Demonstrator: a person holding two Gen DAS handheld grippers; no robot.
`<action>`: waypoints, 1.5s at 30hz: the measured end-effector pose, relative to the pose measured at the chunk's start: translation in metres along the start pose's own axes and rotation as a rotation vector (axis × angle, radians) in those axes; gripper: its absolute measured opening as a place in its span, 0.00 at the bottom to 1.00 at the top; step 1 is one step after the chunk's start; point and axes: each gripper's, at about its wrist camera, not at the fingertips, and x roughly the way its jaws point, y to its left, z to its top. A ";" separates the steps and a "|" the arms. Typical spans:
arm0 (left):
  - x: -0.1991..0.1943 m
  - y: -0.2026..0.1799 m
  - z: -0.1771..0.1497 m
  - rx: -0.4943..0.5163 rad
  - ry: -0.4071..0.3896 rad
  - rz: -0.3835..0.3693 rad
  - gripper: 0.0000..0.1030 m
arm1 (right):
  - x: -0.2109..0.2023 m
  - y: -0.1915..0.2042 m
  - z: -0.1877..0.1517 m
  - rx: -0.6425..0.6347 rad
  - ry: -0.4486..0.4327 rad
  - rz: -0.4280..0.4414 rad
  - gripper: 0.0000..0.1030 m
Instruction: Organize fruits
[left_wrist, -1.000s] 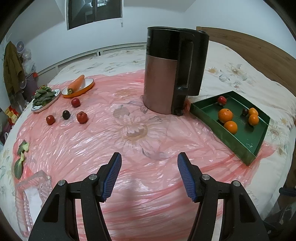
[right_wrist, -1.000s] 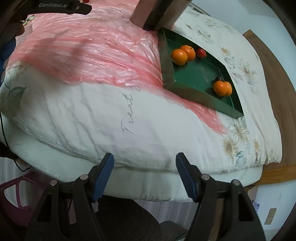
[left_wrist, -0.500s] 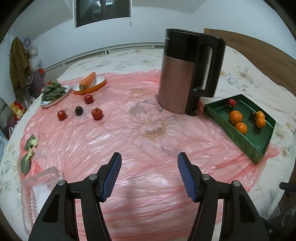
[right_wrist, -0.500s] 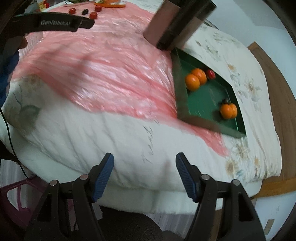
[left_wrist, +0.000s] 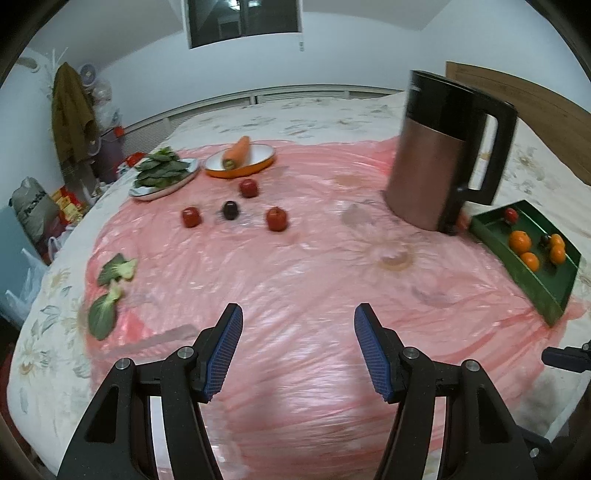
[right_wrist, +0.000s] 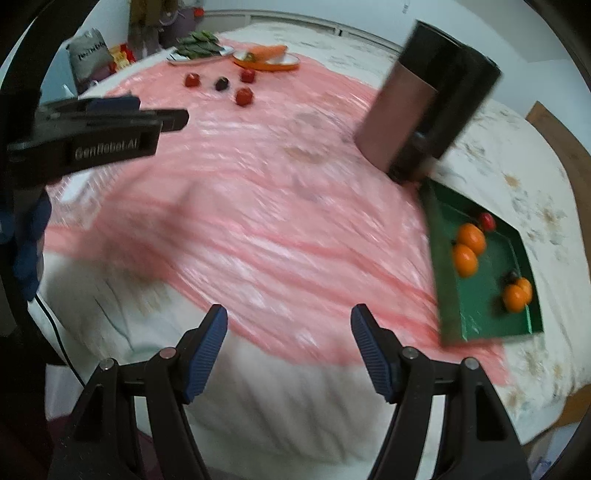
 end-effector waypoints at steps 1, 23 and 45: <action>0.000 0.007 0.000 -0.005 -0.001 0.008 0.55 | 0.001 0.004 0.004 -0.001 -0.012 0.016 1.00; 0.018 0.088 0.026 -0.065 -0.018 0.087 0.55 | 0.034 0.041 0.113 -0.007 -0.170 0.141 1.00; 0.074 0.124 0.049 -0.148 0.005 0.068 0.55 | 0.091 0.025 0.188 0.024 -0.303 0.229 1.00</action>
